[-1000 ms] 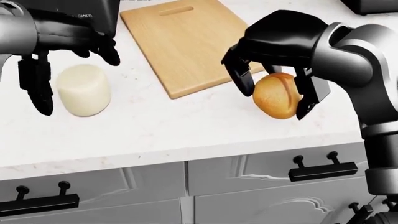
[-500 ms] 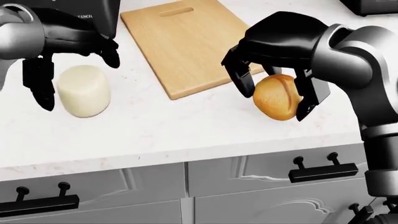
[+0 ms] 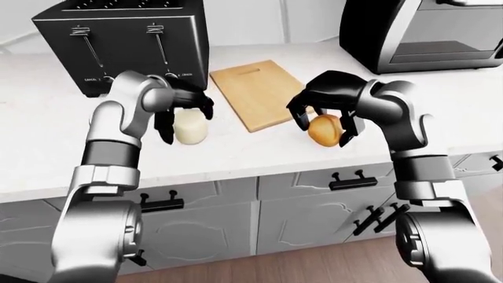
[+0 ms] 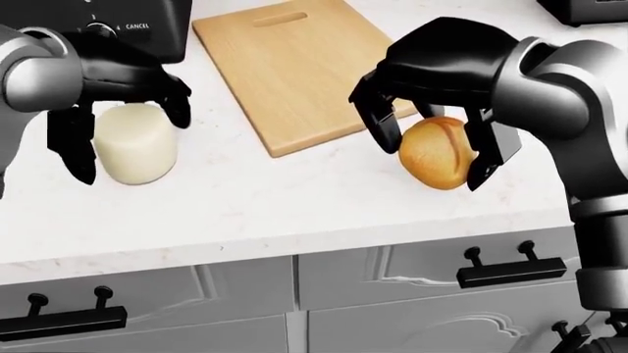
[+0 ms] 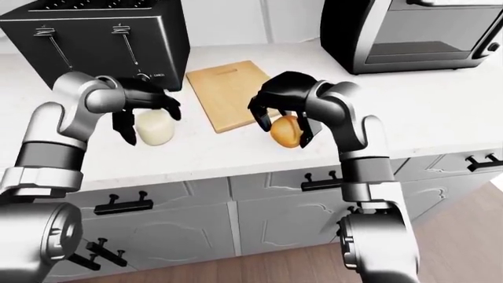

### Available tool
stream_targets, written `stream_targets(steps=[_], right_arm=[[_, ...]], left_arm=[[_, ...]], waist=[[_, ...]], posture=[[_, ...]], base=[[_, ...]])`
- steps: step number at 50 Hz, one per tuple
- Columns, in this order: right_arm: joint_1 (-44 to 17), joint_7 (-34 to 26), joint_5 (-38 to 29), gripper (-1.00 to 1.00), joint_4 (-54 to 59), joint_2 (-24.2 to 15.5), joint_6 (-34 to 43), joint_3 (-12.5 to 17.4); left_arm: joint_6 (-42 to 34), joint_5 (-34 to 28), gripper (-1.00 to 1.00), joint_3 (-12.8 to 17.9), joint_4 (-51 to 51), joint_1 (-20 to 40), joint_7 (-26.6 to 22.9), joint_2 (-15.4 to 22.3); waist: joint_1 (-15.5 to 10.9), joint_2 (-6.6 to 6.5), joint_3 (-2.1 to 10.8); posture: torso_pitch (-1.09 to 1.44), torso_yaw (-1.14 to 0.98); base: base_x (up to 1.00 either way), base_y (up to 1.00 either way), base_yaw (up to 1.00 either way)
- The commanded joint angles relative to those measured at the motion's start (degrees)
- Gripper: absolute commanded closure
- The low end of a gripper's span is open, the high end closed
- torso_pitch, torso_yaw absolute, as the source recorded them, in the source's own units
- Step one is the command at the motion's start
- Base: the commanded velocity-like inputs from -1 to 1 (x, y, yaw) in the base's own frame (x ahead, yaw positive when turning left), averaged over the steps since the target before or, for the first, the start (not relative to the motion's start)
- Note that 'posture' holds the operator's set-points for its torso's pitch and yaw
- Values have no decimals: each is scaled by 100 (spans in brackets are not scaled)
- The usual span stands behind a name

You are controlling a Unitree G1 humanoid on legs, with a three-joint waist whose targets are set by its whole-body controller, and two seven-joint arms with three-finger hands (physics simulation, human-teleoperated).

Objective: Place the bread and cheese on the cutting board.

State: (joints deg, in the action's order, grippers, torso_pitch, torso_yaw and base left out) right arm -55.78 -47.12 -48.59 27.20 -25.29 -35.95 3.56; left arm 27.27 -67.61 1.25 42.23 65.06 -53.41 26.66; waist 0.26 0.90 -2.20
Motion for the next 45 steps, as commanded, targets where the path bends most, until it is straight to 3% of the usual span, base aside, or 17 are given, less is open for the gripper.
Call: stream_targets(steps=[1, 3, 5, 10, 12, 13, 24, 28, 34, 45], right_arm=[[-223, 100, 103, 100, -185, -72, 13, 118], [-224, 104, 104, 100, -177, -71, 12, 115], [-217, 113, 98, 100, -170, -65, 13, 111], [-176, 112, 96, 100, -205, -50, 21, 109], [-155, 102, 102, 100, -232, -39, 33, 110], [-155, 93, 106, 100, -240, -39, 38, 111], [-160, 102, 110, 100, -238, -40, 53, 110], [-150, 89, 120, 100, -257, -24, 72, 109], [-168, 121, 111, 100, -219, -51, 61, 118], [-78, 144, 163, 100, -264, -111, 75, 165]], left_arm=[[-7, 25, -39, 75, -154, 230, 165, 55], [-4, 19, -33, 75, -114, 243, 208, 47], [-14, 3, 0, 73, -26, 319, 334, 35], [-129, 185, 5, 133, -243, 224, 86, -17], [-133, 182, 33, 111, -223, 202, 139, -19], [-130, 175, 37, 101, -200, 200, 168, -19], [-88, 135, 53, 77, -151, 78, 376, -35], [-248, 329, 100, 182, 31, 535, 293, -12], [-593, 656, 100, 178, 231, 1109, 176, -48], [-799, 752, 100, -26, 1239, 2020, 887, -289]], waist=[[1, -6, 190], [2, -7, 193], [4, -6, 195], [4, -5, 194], [3, -7, 195], [2, -6, 197], [6, -15, 214], [4, -9, 217], [3, 18, 178], [-4, 42, 147]], posture=[[0, 0], [0, 0], [0, 0], [0, 0], [0, 0], [0, 0], [0, 0], [0, 0], [0, 0], [0, 0]], base=[[0, 0, 0], [0, 0, 0], [0, 0, 0], [0, 0, 0], [0, 0, 0], [0, 0, 0], [0, 0, 0], [0, 0, 0], [0, 0, 0], [0, 0, 0]])
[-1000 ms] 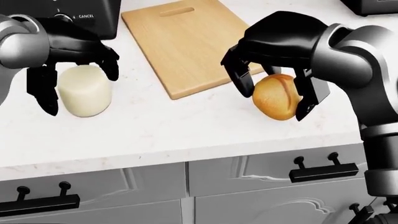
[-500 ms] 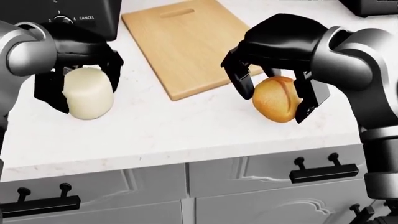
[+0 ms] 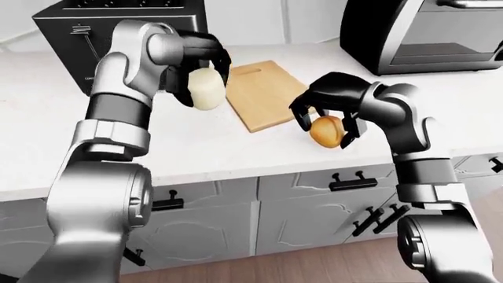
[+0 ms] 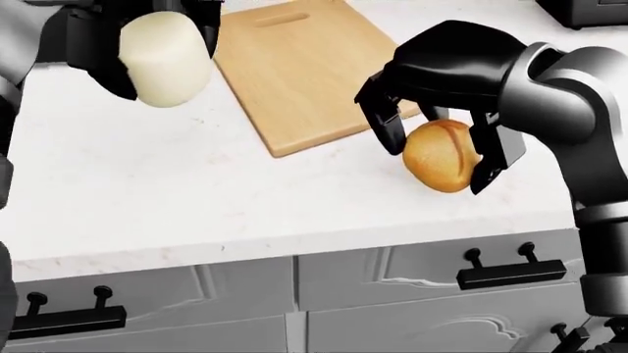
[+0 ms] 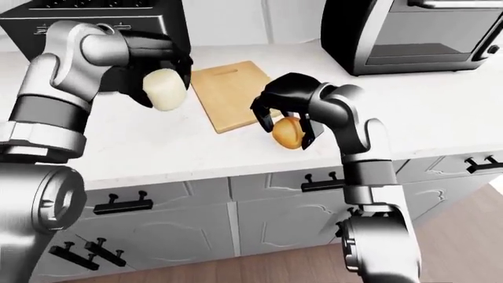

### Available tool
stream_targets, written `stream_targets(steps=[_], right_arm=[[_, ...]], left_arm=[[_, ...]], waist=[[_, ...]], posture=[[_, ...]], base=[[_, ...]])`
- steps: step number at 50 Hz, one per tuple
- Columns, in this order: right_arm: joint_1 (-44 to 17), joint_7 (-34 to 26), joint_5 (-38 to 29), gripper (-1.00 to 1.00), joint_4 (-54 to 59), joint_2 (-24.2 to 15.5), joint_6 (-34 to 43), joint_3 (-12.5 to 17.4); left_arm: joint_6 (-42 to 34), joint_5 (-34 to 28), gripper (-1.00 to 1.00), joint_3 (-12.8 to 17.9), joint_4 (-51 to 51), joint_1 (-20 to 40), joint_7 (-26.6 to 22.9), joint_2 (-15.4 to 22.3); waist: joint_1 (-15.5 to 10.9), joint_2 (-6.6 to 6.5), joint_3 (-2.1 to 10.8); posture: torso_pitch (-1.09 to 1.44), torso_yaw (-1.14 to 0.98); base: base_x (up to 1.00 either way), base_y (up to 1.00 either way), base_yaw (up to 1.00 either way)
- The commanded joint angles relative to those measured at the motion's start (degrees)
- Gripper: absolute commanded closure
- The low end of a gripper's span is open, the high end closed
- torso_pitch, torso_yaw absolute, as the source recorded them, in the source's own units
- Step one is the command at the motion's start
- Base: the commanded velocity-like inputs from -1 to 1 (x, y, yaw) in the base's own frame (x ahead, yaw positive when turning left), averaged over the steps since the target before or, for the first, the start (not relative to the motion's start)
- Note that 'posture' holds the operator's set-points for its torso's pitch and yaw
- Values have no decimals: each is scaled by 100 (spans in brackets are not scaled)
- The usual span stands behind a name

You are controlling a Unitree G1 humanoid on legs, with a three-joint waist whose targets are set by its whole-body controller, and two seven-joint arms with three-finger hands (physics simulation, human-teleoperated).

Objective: Place the bread and cheese on the cutting board.

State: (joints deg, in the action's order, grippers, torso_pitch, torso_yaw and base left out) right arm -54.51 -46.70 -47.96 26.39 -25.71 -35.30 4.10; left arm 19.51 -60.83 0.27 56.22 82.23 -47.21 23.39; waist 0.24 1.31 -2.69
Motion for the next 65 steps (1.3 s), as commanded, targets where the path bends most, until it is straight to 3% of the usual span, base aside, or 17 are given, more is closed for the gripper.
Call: stream_targets(steps=[1, 6, 15, 24, 32, 37, 44, 65], right_arm=[[-194, 101, 105, 100, -194, -73, 12, 113], [-151, 108, 136, 100, -238, -91, 31, 132], [-26, 31, 238, 100, -395, -167, 73, 194], [89, -62, 350, 100, -607, -204, 172, 248], [207, 5, 373, 100, -628, -227, 176, 265], [263, 2, 393, 100, -685, -230, 201, 275], [309, 38, 384, 100, -671, -226, 193, 267], [411, 99, 367, 100, -665, -220, 164, 275]], left_arm=[[-31, 73, 100, 51, -60, 359, 338, -4], [-142, 94, 100, -24, 760, 761, 979, -346], [-310, 130, 100, -185, 1463, 1101, 1597, -847], [-817, 143, 100, -87, 1963, 1512, 2245, -1119], [-1067, 24, 100, -83, 2076, 1360, 2802, -1210], [-1220, -350, 100, -212, 2140, 1277, 3555, -1226], [-1355, -371, 100, -27, 2161, 1235, 3617, -1241], [-1291, -357, 100, 19, 2164, 1092, 3603, -1416]], waist=[[0, 5, 198], [3, 23, 204], [4, 78, 217], [16, 112, 216], [21, 121, 229], [34, 117, 248], [40, 114, 245], [28, 111, 251]], posture=[[0, 0], [0, 0], [0, 0], [0, 0], [0, 0], [0, 0], [0, 0], [0, 0]], base=[[0, 0, 0], [0, 0, 0], [0, 0, 0], [0, 0, 0], [0, 0, 0], [0, 0, 0], [0, 0, 0], [0, 0, 0]])
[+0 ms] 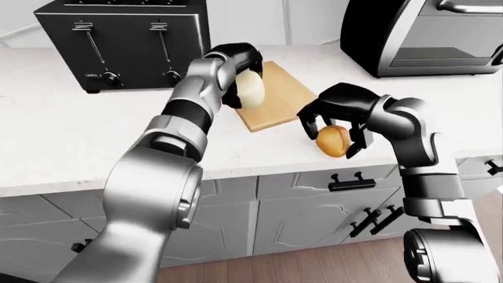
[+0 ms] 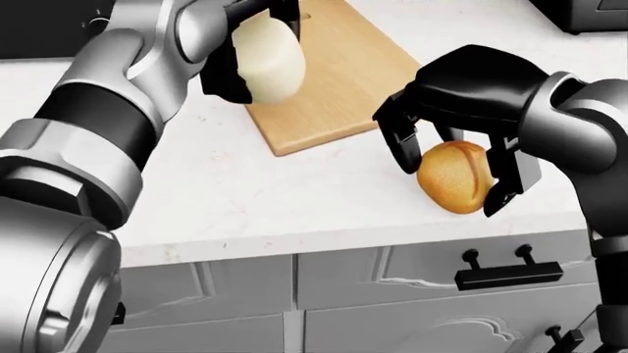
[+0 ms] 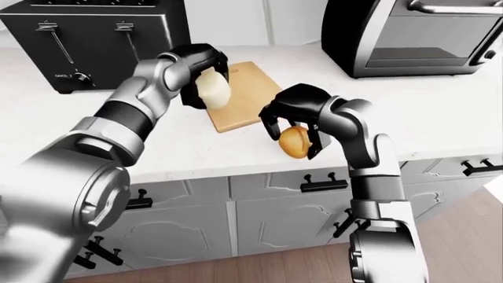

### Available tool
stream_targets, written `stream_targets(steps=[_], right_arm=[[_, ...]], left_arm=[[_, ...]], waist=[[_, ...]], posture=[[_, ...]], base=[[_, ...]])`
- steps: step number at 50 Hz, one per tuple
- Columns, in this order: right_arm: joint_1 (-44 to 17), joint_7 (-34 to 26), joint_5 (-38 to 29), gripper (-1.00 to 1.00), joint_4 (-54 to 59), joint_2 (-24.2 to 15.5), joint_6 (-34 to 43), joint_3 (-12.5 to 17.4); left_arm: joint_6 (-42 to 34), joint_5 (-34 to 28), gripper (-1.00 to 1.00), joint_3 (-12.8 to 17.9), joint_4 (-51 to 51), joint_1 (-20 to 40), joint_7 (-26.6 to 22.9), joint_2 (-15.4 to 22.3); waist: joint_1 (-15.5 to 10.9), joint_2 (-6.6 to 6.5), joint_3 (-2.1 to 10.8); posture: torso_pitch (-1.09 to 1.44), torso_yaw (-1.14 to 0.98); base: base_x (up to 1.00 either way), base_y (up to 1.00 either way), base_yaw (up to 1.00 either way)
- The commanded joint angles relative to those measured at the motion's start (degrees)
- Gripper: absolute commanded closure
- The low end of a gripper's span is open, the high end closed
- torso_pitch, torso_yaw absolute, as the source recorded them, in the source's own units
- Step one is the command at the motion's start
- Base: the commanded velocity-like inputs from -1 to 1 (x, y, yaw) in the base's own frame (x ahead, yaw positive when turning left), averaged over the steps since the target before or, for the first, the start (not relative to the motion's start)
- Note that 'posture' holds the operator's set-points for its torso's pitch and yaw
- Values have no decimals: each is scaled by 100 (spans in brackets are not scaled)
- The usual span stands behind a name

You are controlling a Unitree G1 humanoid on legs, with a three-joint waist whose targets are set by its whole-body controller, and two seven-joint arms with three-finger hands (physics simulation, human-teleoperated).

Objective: Place the bread and cheese on the cutting board.

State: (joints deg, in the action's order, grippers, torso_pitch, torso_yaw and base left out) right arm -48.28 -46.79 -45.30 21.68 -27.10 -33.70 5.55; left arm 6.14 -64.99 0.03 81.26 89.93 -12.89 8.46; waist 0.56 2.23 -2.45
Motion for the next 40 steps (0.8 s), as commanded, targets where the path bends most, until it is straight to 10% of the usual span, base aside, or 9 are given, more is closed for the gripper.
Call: stream_targets(steps=[1, 28, 40], right_arm=[[-209, 112, 99, 100, -192, -82, 1, 131], [-154, 122, 113, 100, -247, -94, 17, 146], [-182, 123, 112, 100, -217, -99, 10, 142]], left_arm=[[53, 55, 100, 37, -340, 316, 175, 76], [85, -43, 98, -8, -340, 156, 139, -7], [78, -50, 15, -18, -339, 145, 160, -30]], waist=[[-3, 19, 227], [-2, 26, 242], [-5, 29, 243]], posture=[[0, 0], [0, 0], [0, 0]], base=[[0, 0, 0], [0, 0, 0], [0, 0, 0]])
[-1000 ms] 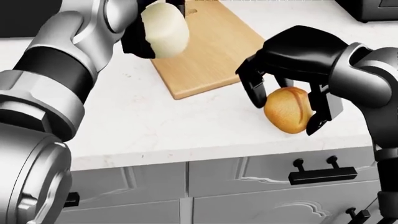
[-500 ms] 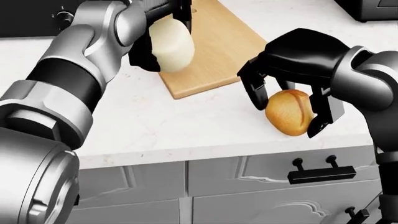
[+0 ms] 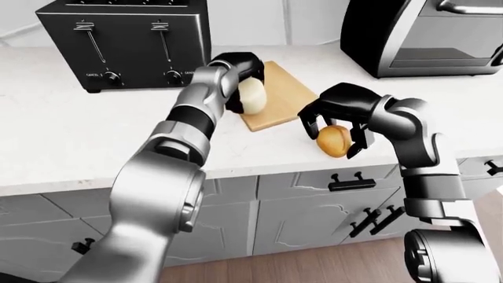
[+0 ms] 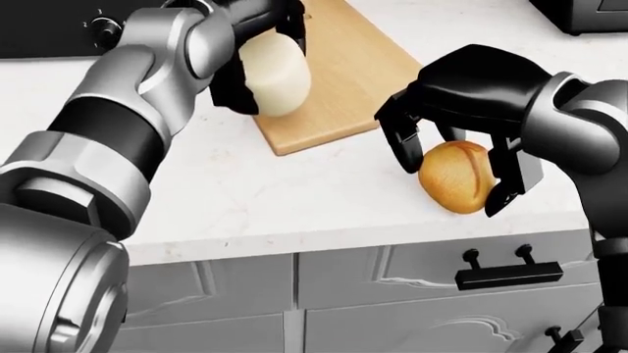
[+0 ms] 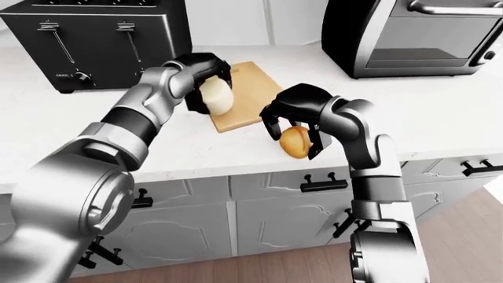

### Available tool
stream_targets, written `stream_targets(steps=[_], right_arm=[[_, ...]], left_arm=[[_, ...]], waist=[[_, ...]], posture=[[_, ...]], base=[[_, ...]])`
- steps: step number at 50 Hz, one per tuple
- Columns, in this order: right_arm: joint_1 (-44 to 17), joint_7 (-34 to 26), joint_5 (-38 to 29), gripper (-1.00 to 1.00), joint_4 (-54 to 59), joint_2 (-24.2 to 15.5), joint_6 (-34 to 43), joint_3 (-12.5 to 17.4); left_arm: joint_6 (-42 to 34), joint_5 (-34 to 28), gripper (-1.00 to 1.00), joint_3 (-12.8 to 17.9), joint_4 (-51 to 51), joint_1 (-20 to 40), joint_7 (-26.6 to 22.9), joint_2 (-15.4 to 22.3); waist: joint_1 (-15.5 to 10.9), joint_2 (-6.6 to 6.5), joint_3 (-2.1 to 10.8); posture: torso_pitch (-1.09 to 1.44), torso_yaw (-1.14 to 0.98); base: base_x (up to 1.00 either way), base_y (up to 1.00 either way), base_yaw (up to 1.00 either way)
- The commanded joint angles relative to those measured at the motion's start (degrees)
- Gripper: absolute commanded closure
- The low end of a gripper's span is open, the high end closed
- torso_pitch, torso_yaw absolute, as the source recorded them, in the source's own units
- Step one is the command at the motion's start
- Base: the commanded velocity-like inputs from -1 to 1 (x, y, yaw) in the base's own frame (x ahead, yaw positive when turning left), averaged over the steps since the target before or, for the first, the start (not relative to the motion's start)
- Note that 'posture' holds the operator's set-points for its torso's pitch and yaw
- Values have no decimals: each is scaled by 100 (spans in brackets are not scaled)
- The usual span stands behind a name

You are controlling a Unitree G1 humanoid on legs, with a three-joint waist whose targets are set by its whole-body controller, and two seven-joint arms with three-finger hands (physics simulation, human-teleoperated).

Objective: Place the bread and cheese on the cutting board.

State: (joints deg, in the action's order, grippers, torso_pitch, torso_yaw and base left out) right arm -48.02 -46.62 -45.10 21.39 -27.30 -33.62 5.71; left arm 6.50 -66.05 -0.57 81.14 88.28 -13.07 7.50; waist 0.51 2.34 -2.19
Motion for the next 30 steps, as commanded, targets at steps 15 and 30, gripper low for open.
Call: stream_targets(steps=[15, 30], right_arm=[[-167, 153, 74, 100, -175, -76, -12, 129], [-222, 257, 35, 100, -21, -84, -33, 120]], left_arm=[[64, 25, -100, 18, -328, 273, 185, 26], [176, 50, -100, 23, -350, 262, 85, 72]], waist=[[-2, 24, 219], [1, 22, 231]], posture=[[0, 0], [0, 0]], base=[[0, 0, 0], [0, 0, 0]])
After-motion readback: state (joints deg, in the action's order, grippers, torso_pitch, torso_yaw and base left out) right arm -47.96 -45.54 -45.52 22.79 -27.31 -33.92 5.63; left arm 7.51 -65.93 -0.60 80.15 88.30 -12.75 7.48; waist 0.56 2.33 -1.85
